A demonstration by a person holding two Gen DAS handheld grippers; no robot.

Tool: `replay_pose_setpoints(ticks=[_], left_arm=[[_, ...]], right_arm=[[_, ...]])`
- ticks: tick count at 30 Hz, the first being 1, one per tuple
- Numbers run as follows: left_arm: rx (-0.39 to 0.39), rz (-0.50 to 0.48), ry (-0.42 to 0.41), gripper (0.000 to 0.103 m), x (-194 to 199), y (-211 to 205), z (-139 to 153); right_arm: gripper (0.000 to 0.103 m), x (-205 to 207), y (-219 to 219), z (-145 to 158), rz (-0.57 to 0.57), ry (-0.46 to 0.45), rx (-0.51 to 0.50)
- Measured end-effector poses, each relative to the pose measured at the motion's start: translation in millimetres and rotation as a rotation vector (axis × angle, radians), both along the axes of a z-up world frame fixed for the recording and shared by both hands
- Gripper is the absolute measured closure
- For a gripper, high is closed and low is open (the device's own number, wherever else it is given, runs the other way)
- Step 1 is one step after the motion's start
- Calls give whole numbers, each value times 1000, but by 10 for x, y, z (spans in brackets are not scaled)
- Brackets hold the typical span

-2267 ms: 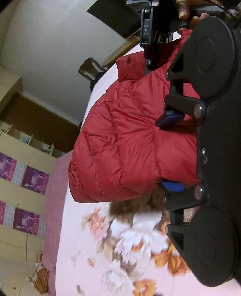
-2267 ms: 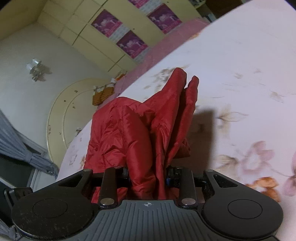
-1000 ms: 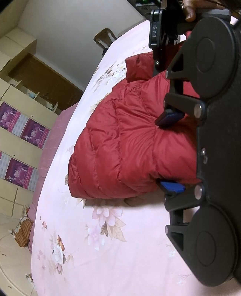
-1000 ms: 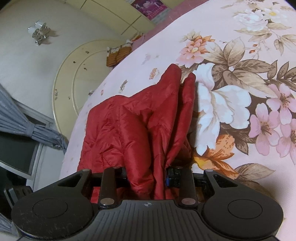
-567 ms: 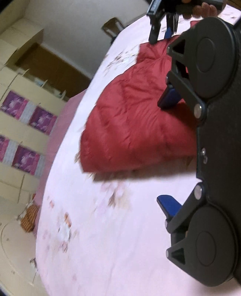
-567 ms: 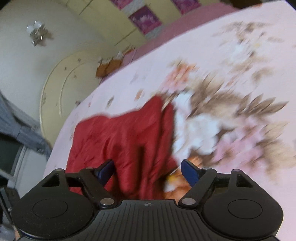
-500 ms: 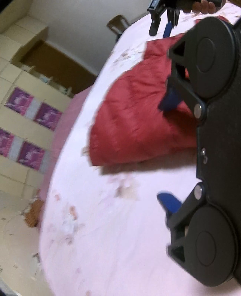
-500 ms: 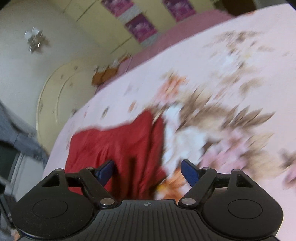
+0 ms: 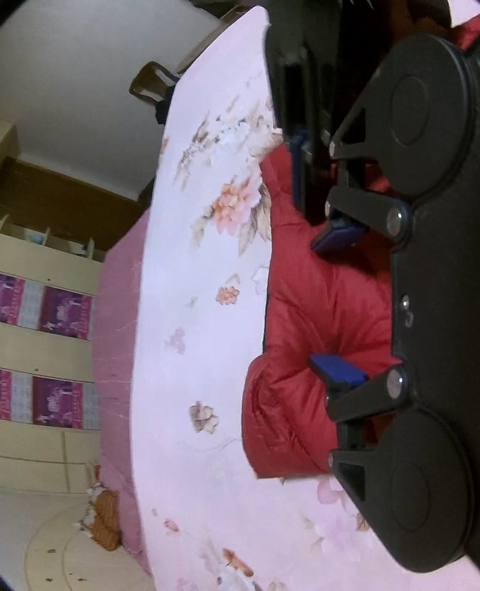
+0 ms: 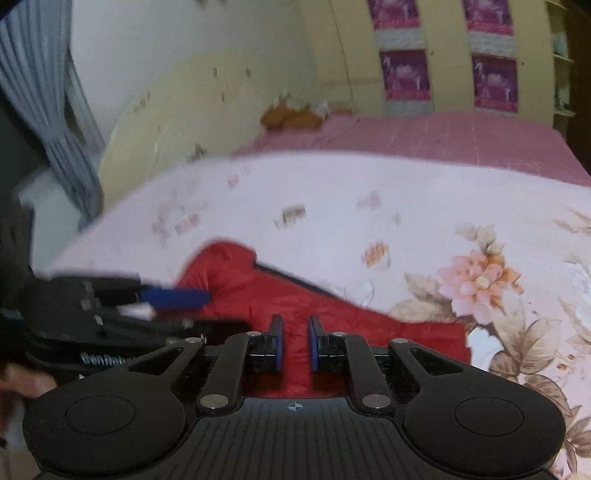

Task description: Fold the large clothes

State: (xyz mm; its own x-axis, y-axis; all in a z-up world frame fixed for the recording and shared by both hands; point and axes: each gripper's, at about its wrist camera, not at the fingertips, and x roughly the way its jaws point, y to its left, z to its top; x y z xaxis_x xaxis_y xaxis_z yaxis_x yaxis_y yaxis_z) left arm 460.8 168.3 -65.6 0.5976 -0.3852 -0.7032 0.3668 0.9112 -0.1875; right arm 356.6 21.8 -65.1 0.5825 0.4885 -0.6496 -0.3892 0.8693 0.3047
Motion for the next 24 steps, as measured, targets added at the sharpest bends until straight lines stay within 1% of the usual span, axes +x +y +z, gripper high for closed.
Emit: replay_pose_setpoints(ticks=[2, 4, 5, 6, 9, 10, 12, 15, 17, 18, 19, 20, 22, 24], left_arm=[[-5, -4, 15, 45, 59, 22, -59], [-21, -3, 24, 43, 76, 58, -102], [-30, 1, 25, 44, 63, 88, -121], [-36, 7, 26, 44, 62, 108, -133], [-43, 17, 17, 45, 33, 125, -141], [-41, 22, 10, 47, 15, 120, -117], [-35, 29, -5, 47, -91, 117, 2], [-68, 5, -51, 47, -450, 156, 203], [-68, -5, -70, 47, -732, 166, 282], [-85, -1, -66, 47, -863, 182, 291], [-103, -9, -59, 47, -970, 190, 275], [-90, -11, -57, 47, -1048, 179, 236], [-27, -10, -59, 45, -1121, 143, 112], [-42, 6, -51, 45, -1118, 181, -1]], right_arm=[[90, 59, -67, -175, -25, 27, 15], [91, 92, -220, -292, -74, 49, 48], [99, 112, -301, -349, -109, 61, 64], [102, 126, -377, -390, -135, 73, 78], [103, 177, -567, -486, -180, 100, 93], [103, 169, -613, -487, -185, 111, 109], [103, 108, -683, -350, -198, 96, 125], [103, -118, -853, -65, -184, 36, 210], [103, -366, -907, 76, -152, 10, 227], [103, -494, -915, 114, -133, -1, 220], [103, -598, -913, 123, -118, -4, 215], [103, -659, -883, 92, -105, 3, 204], [103, -703, -816, -46, -90, 20, 160], [103, -685, -804, -198, -94, 52, 172]])
